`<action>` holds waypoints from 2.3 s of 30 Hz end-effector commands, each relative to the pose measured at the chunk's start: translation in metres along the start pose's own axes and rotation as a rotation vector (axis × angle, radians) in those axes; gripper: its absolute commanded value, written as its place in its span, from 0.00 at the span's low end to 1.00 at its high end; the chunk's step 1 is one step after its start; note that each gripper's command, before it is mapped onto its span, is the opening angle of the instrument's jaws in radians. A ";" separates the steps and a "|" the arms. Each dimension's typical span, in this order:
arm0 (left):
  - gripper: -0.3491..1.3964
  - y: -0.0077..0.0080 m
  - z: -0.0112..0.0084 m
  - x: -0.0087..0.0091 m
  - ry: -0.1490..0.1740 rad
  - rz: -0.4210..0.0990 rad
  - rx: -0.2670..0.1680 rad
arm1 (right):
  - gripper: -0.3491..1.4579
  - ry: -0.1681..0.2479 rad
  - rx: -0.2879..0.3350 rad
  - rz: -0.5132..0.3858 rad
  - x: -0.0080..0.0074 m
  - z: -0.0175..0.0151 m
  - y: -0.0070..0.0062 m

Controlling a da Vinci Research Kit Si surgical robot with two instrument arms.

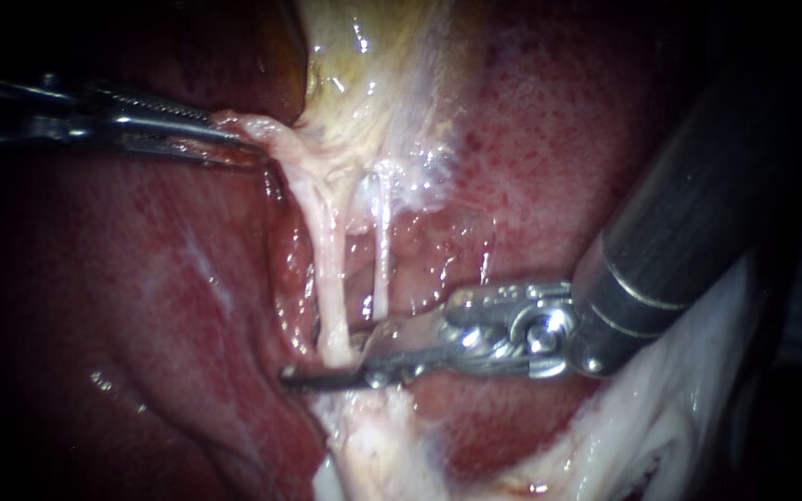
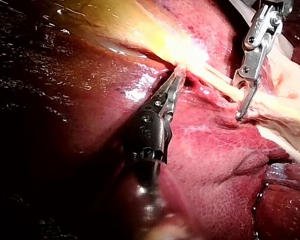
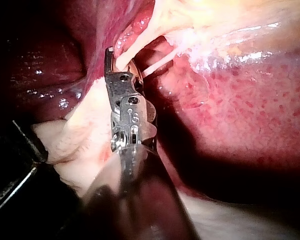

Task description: Clipping first clip left tube

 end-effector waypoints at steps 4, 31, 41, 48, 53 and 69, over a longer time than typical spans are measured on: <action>0.00 0.0000 0.0000 0.0000 0.000 0.000 0.000 | 0.13 0.000 0.000 0.000 0.0000 0.0000 0.0000; 0.00 -0.0003 -0.0004 -0.0003 0.000 0.002 -0.003 | 0.47 0.151 0.040 0.018 -0.0004 -0.0027 0.0008; 0.00 -0.0003 -0.0005 -0.0004 -0.001 0.002 -0.004 | 0.46 0.178 0.246 0.079 -0.0009 -0.0029 0.0007; 0.00 -0.0003 -0.0005 -0.0004 -0.001 0.002 -0.004 | 0.46 0.216 0.333 0.104 -0.0011 -0.0027 0.0007; 0.00 -0.0003 -0.0005 -0.0004 -0.001 0.002 -0.004 | 0.46 0.246 0.395 0.133 -0.0012 -0.0026 0.0006; 0.00 -0.0003 -0.0004 -0.0003 0.000 0.002 -0.003 | 0.47 0.248 0.389 0.135 -0.0010 0.0003 0.0001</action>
